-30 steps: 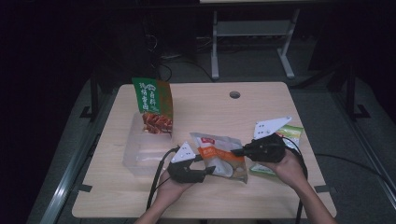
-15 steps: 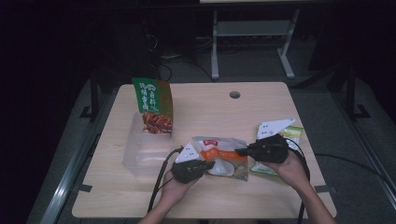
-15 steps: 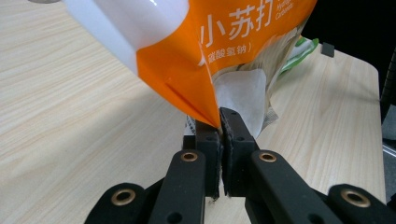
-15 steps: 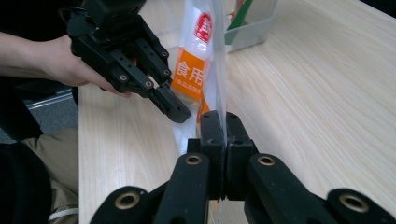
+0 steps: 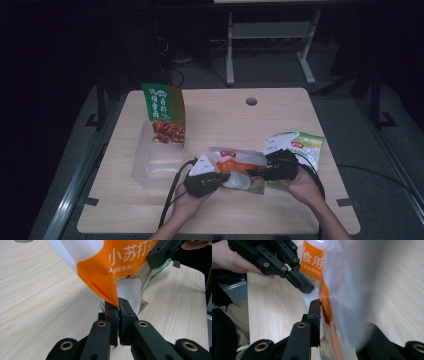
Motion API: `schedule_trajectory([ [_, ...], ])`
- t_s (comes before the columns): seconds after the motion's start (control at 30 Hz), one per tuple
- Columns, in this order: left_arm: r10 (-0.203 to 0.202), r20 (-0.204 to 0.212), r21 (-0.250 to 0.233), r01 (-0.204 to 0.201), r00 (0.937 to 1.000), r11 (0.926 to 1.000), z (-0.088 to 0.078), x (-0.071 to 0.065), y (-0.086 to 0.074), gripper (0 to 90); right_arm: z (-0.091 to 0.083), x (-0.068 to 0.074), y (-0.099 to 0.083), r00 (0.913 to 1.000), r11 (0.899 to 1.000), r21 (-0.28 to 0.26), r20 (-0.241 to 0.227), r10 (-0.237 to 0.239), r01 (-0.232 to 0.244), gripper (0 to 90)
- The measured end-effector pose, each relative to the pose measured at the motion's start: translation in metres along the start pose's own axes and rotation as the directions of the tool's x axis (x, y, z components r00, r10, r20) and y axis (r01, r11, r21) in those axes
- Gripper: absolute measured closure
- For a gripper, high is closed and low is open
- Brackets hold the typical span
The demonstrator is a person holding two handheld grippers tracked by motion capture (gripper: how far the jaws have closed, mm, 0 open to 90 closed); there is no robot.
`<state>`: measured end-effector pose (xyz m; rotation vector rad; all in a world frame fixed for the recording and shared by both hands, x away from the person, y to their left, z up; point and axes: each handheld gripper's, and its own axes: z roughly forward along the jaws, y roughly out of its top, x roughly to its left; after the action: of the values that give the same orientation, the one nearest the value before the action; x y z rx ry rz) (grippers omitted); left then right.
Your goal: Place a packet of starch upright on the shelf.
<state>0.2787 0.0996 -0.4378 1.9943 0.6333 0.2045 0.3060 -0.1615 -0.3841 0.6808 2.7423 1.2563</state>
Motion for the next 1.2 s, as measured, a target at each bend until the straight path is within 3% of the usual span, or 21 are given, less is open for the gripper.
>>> schedule_trajectory([
  [0.13, 0.004, 0.0, 0.004, -0.004, 1.0, 1.0, -0.001, 0.0, 0.0, 86.1, 0.002, 0.001, 0.004, 0.9999, 1.0, -0.018, -0.014, -0.005, 0.004, 86.1],
  [0.23, 0.001, -0.005, 0.004, -0.001, 1.0, 1.0, -0.004, 0.0, 0.0, 83.2, 0.003, 0.0, 0.004, 0.9999, 1.0, -0.021, -0.014, 0.002, -0.002, 89.5],
  [0.47, 0.009, -0.02, 0.002, -0.009, 0.9998, 1.0, -0.014, 0.0, -0.002, 73.4, -0.006, 0.002, 0.004, 0.9999, 0.998, -0.062, -0.003, 0.016, -0.016, 89.9],
  [0.8, 0.033, -0.02, 0.03, -0.032, 0.9992, 0.999, -0.022, -0.009, -0.004, 67.8, -0.019, -0.004, 0.007, 0.9977, 0.998, -0.06, 0.057, 0.037, -0.033, 90.0],
  [0.83, 0.057, -0.02, 0.03, -0.056, 0.9982, 0.9979, -0.024, -0.011, -0.003, 67.3, -0.021, -0.005, 0.011, 0.997, 0.998, -0.058, 0.071, 0.029, -0.025, 90.0],
  [0.93, 0.055, -0.011, 0.026, -0.054, 0.9985, 0.9982, -0.025, -0.014, -0.004, 65.7, -0.023, -0.006, 0.018, 0.9964, 0.998, -0.062, 0.08, 0.028, -0.023, 90.0],
  [0.97, 0.074, -0.007, 0.034, -0.074, 0.9972, 0.9967, -0.028, -0.016, -0.004, 65.4, -0.024, -0.007, 0.021, 0.9963, 0.997, -0.067, 0.079, 0.033, -0.027, 90.0],
  [1.2, 0.082, 0.007, 0.043, -0.082, 0.9966, 0.9957, -0.035, -0.022, -0.008, 62.2, -0.02, -0.008, 0.042, 0.9976, 0.996, -0.088, 0.064, 0.026, -0.02, 90.0],
])
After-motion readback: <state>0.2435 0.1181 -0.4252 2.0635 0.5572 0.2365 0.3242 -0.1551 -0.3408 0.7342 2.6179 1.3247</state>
